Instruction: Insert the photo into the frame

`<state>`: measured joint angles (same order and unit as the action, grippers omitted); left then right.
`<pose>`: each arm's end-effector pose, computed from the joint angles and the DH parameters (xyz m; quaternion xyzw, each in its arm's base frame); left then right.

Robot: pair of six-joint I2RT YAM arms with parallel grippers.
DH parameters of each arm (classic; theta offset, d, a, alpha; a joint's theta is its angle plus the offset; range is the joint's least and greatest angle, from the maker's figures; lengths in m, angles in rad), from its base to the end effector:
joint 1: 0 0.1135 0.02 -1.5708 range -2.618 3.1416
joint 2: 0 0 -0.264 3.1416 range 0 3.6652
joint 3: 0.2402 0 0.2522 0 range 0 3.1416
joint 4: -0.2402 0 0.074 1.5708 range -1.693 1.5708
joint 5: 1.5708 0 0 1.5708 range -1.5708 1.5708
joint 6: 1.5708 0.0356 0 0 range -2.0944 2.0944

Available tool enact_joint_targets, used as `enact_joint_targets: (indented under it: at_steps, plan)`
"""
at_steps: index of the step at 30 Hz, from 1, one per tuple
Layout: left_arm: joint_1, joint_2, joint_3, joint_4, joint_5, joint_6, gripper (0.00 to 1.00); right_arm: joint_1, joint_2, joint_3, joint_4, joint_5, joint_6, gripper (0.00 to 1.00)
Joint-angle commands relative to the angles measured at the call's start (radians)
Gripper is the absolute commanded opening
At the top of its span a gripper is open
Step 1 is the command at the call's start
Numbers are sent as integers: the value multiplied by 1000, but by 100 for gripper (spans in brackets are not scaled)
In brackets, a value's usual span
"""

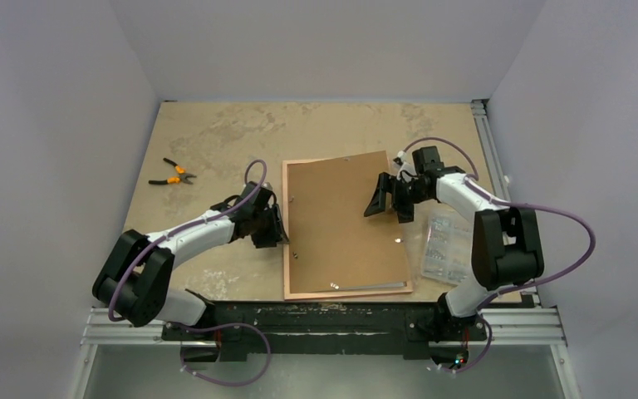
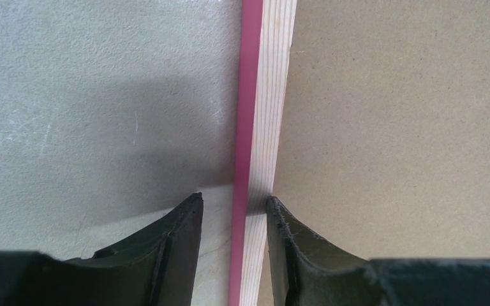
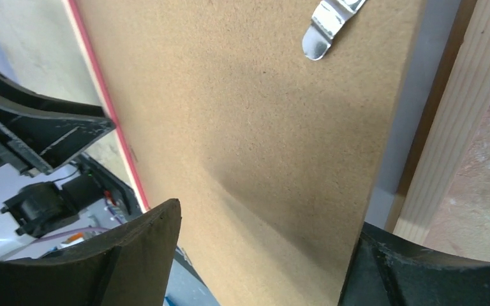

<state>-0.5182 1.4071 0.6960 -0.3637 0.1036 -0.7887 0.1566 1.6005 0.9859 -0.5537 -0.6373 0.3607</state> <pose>0.2187 -0.1289 0.1633 -0.1179 0.9610 -0.1889 0.1641 0.2958 0.0681 0.1907 0.0325 0.9320 0.3453 0.1050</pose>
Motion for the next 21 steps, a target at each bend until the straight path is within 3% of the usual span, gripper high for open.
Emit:
enact_joint_targets:
  at_steps: [1,6,21]
  plan:
    - [2,26,5,-34,-68,34,39,33,8,61,-45,96,-23,77]
    - [3,25,2,-37,-70,33,39,65,10,73,-61,179,-33,88]
    - [2,25,-1,-37,-70,32,39,171,46,140,-147,443,-36,94]
